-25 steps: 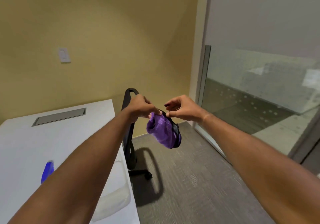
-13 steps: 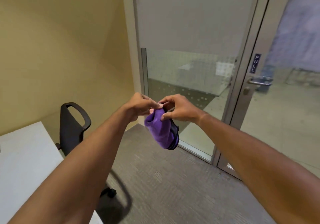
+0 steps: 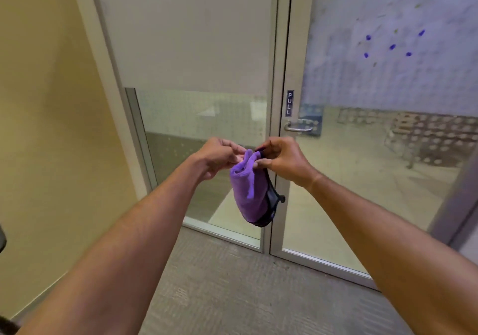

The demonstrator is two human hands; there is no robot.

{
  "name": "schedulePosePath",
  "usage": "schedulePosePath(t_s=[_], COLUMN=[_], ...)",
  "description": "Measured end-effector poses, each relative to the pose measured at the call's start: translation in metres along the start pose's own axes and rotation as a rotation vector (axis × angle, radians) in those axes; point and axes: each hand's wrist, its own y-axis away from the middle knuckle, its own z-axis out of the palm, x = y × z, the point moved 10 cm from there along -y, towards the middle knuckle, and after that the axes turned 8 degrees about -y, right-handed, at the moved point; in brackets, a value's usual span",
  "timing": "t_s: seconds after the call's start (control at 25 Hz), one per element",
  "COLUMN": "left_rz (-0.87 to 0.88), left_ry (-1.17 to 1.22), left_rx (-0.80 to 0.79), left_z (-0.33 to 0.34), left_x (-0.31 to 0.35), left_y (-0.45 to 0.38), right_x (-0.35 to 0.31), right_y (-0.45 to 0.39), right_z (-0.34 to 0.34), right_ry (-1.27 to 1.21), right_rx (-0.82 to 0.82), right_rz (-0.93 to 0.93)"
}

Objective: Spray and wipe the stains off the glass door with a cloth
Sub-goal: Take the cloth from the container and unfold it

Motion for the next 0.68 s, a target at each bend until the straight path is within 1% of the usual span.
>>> schedulePosePath(t_s=[0.24,0.36,0.48,0.68], left_rz=[0.102,0.189,0.26,0.353], left_ry=[-0.061,-0.157,-0.243,-0.209], left_rx=[-0.09,-0.152,-0.202,-0.335], left_z=[0.101,0.143,0.178,0.231], left_x=[0.051,0.076,0.095,0.115], left_y=[-0.071,-0.101,-0.128,-0.175], right_x=[0.036,0.055,0.073,0.097], right_y=[-0.026,-0.034,-0.041,-0.058], right_z=[-0.111,-0.155,-0.194,-0.252], right_ry=[-0.068,-0.123,-0.163,-0.256], right_rx=[-0.03,-0.026,0.008,0.09], right_rz=[0.06,0.077,0.076,0.101])
